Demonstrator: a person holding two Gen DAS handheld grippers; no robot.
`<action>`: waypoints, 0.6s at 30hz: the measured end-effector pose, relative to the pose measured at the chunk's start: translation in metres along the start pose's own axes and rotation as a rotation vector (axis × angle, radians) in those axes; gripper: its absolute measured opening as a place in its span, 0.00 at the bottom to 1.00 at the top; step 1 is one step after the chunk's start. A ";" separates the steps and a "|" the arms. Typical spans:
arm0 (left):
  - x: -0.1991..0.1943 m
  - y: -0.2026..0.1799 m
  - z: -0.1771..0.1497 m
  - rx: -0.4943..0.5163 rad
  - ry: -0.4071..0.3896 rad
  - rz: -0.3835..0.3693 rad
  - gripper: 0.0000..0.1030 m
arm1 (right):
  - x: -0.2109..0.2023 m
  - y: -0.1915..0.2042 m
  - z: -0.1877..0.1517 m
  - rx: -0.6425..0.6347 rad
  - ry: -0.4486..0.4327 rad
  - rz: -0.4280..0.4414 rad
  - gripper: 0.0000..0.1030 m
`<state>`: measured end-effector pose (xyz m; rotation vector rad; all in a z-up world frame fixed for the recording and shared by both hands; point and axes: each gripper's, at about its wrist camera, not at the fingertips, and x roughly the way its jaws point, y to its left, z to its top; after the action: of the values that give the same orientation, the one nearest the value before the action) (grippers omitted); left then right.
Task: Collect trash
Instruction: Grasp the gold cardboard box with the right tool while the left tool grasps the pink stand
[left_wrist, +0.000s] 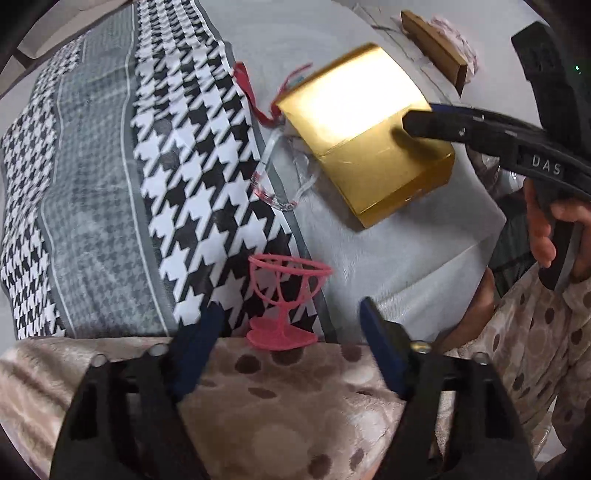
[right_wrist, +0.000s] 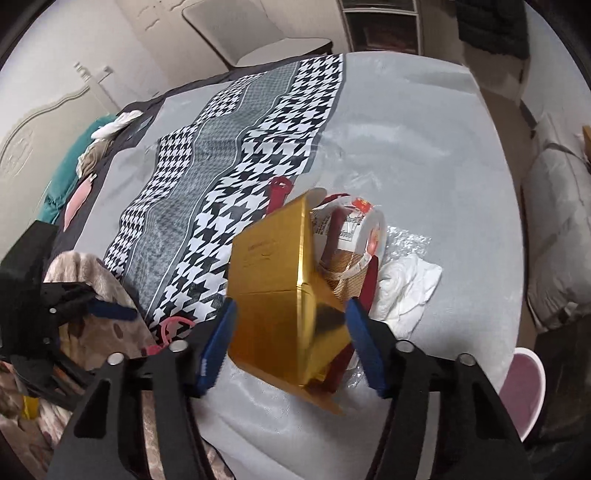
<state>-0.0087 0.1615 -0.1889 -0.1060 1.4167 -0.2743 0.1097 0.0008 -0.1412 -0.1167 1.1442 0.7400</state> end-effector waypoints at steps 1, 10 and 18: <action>0.005 -0.002 -0.001 0.006 0.011 0.012 0.44 | 0.002 0.000 -0.002 -0.002 0.003 0.009 0.42; 0.036 -0.013 -0.009 0.013 0.043 -0.007 0.33 | 0.005 -0.003 -0.006 0.030 -0.030 0.106 0.28; 0.026 0.001 0.000 -0.010 0.031 0.015 0.32 | -0.012 -0.004 -0.005 0.058 -0.104 0.141 0.19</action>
<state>-0.0056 0.1555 -0.2140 -0.0993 1.4496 -0.2575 0.1054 -0.0098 -0.1343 0.0508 1.0816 0.8271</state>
